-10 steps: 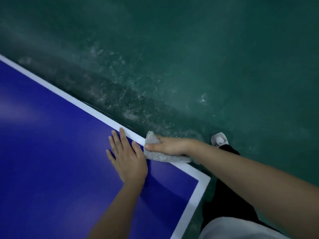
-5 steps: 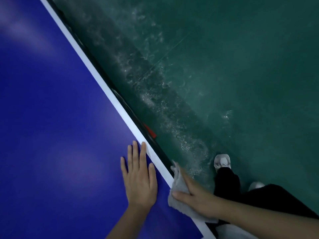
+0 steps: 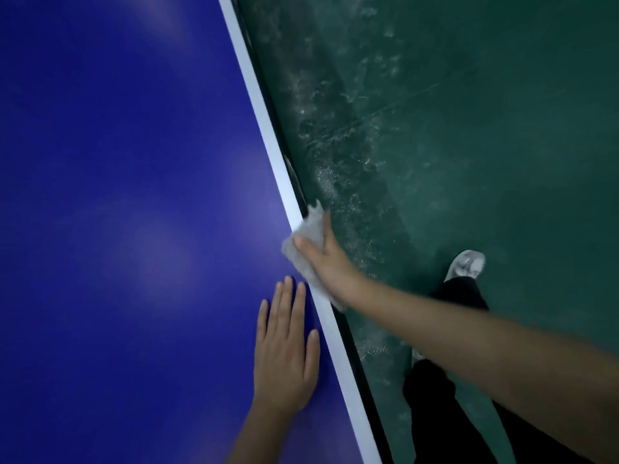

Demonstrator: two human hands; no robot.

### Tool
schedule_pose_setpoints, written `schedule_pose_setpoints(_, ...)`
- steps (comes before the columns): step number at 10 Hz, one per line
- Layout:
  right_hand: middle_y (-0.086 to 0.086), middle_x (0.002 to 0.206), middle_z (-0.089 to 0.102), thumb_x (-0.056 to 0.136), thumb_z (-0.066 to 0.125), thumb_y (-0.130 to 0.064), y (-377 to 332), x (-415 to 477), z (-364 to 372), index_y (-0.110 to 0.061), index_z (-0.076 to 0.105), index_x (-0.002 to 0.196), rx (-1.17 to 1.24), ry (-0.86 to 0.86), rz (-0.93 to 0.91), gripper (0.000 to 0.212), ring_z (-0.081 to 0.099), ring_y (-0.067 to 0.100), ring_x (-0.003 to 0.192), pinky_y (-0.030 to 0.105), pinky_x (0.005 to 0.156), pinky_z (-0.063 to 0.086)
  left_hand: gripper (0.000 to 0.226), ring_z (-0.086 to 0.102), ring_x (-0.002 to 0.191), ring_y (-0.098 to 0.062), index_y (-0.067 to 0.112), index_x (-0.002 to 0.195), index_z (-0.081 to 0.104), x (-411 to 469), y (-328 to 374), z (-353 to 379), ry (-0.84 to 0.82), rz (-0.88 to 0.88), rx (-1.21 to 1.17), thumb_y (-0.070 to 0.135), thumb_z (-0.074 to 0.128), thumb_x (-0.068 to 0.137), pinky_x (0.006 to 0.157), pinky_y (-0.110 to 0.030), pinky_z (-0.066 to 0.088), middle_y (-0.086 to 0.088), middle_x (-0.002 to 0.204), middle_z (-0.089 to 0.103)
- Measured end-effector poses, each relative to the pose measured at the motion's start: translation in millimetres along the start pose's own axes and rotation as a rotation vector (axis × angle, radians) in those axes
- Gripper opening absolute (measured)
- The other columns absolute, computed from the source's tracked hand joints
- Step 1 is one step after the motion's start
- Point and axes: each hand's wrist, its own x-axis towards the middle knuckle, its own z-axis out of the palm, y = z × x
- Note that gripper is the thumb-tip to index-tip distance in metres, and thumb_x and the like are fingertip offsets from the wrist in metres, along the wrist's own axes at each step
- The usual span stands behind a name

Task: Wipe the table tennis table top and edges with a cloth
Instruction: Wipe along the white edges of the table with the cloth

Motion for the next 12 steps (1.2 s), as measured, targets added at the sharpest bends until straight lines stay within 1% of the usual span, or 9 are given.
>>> schedule_pose_setpoints(1,-0.023,0.151,0.008,0.083,0.044,-0.059,53,-72,3,-0.056,0.000,0.134,-0.008,0.000,0.022,0.068,0.018,-0.019,0.130,0.004,0.103,0.019,0.050,0.022,0.141,-0.018,0.007,0.142,0.029,-2,-2,-1,0.030,0.045,-0.055,0.028,0.026,0.097,0.115,-0.038,0.015,-0.006,0.152,0.028)
schedule_pose_setpoints(2,-0.019,0.152,0.009,0.090,0.051,-0.040,93,-115,0,-0.049,-0.003,0.130,-0.050,-0.024,0.071,0.068,0.011,-0.038,0.117,-0.009,0.092,0.014,0.045,0.034,0.133,-0.019,0.008,0.133,0.038,0,-3,-5,0.134,-0.033,-0.189,0.020,0.034,0.089,0.112,-0.031,0.021,-0.004,0.143,0.038)
schedule_pose_setpoints(5,0.000,0.157,0.017,0.091,0.061,-0.028,-51,109,-2,-0.015,0.005,0.152,0.019,0.021,-0.059,0.084,0.020,0.014,0.143,0.040,0.118,0.020,0.048,0.034,0.134,-0.027,0.004,0.139,0.036,172,-13,-51,0.424,-0.430,-0.287,0.021,0.031,0.094,0.111,-0.040,0.024,-0.012,0.144,0.038)
schedule_pose_setpoints(7,0.004,0.158,0.017,0.092,0.058,-0.029,-99,179,-9,-0.011,0.007,0.152,-0.051,-0.007,-0.128,0.081,0.019,0.014,0.144,0.040,0.118,0.019,0.046,0.009,0.144,-0.013,0.016,0.147,0.024,280,-53,-52,0.304,-0.519,-0.200,0.021,0.023,0.101,0.117,-0.035,0.003,-0.001,0.157,0.016)
schedule_pose_setpoints(8,-0.029,0.148,0.024,0.089,0.058,-0.042,-46,94,-5,-0.036,0.016,0.147,-0.010,-0.078,-0.059,0.072,0.023,-0.012,0.135,0.038,0.115,0.024,0.049,0.000,0.145,-0.012,0.020,0.150,0.013,310,-82,-56,0.168,-0.489,-0.107,0.019,0.022,0.101,0.116,-0.038,-0.004,0.002,0.158,0.007)
schedule_pose_setpoints(9,-0.025,0.133,0.046,0.102,0.035,-0.011,7,56,10,-0.032,0.044,0.140,0.135,0.189,-0.043,0.044,0.046,-0.004,0.124,0.019,0.100,0.034,0.050,-0.002,0.145,-0.010,0.024,0.150,0.009,329,-101,-63,0.139,-0.420,-0.019,0.020,0.021,0.101,0.117,-0.039,-0.004,0.005,0.158,0.006)
schedule_pose_setpoints(10,0.003,0.127,0.059,0.095,0.015,0.018,-4,74,23,0.015,0.043,0.129,0.299,0.286,0.112,0.045,0.059,-0.017,0.089,0.005,0.090,0.035,0.051,0.000,0.144,-0.008,0.024,0.150,0.012,333,-104,-62,0.163,-0.411,0.012,0.024,0.019,0.099,0.118,-0.038,-0.002,0.008,0.157,0.008)
schedule_pose_setpoints(11,-0.035,0.134,0.041,0.096,0.050,-0.007,-35,98,3,-0.036,0.027,0.144,0.014,0.094,-0.053,0.061,0.038,-0.023,0.118,0.008,0.105,0.028,0.054,0.000,0.143,-0.005,0.024,0.149,0.014,334,-104,-62,0.155,-0.414,-0.001,0.028,0.016,0.095,0.118,-0.036,-0.001,0.011,0.156,0.009)
schedule_pose_setpoints(12,-0.012,0.157,0.010,0.086,0.062,-0.030,-75,169,-11,-0.023,0.004,0.151,0.071,-0.043,-0.061,0.088,0.009,0.000,0.144,0.038,0.120,0.014,0.054,0.001,0.143,-0.005,0.023,0.148,0.014,335,-105,-64,0.144,-0.424,-0.001,0.028,0.016,0.094,0.118,-0.037,-0.001,0.012,0.154,0.007)
